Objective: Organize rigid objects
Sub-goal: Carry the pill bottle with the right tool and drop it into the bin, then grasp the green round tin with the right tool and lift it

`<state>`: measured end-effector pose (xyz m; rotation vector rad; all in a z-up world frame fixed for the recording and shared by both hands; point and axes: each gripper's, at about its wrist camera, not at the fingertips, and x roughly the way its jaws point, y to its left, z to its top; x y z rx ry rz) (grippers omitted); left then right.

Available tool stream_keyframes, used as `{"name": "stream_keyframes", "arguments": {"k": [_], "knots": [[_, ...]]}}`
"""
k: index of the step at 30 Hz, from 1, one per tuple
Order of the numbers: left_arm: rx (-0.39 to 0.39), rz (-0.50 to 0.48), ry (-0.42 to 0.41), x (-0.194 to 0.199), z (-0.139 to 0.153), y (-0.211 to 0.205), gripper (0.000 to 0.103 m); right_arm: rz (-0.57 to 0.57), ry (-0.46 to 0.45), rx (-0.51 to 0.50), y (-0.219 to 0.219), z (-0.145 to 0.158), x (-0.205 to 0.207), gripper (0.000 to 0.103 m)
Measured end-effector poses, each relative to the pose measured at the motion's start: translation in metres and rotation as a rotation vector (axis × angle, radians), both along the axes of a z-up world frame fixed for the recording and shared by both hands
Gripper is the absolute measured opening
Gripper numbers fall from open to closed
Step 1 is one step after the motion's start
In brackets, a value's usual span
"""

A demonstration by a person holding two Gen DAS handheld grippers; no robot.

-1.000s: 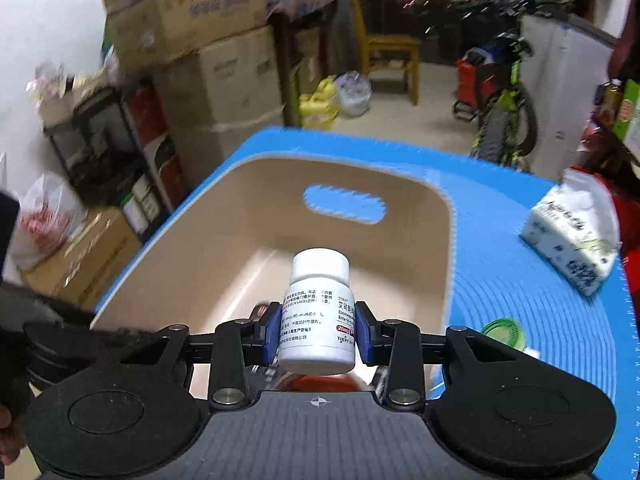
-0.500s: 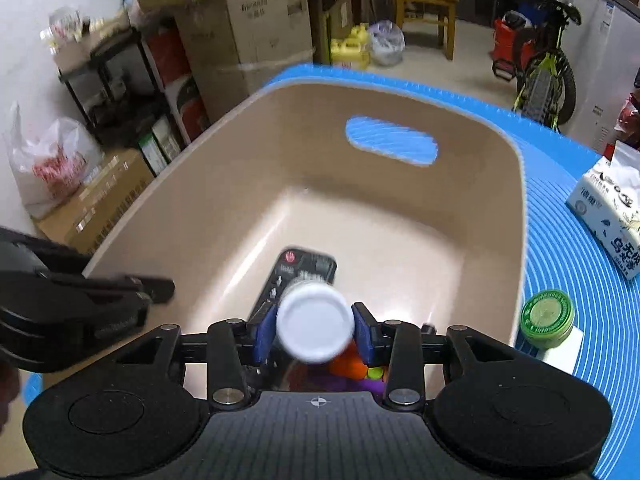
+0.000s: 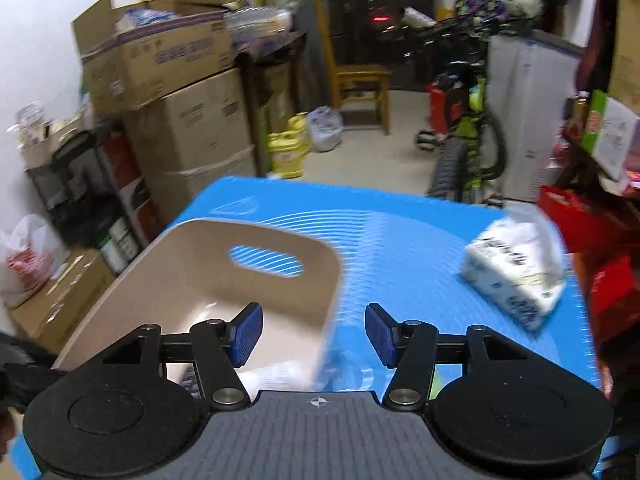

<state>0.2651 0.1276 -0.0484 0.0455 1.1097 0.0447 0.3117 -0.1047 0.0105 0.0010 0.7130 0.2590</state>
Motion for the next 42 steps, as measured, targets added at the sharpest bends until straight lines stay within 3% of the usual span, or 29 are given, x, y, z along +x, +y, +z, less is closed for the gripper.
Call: {"name": "stream_keyframes", "arguments": {"k": [7, 19, 32, 36, 42], "knots": [[0.003, 0.001, -0.001, -0.001, 0.001, 0.002, 0.009, -0.112, -0.006, -0.037, -0.042, -0.025, 0.013, 0.066], [0.004, 0.002, -0.001, -0.001, 0.001, 0.002, 0.009, -0.054, 0.132, -0.205, -0.035, -0.098, 0.032, 0.066], [0.022, -0.004, -0.002, -0.001, -0.001, -0.003, 0.01, 0.046, 0.128, -0.354, -0.021, -0.125, 0.037, 0.065], [0.028, -0.003, 0.001, 0.0, -0.001, -0.004, 0.01, 0.06, 0.115, -0.348, -0.022, -0.127, 0.038, 0.054], [0.027, -0.002, 0.001, 0.001, -0.002, -0.005, 0.01, 0.076, 0.093, -0.342, -0.022, -0.127, 0.034, 0.054]]}}
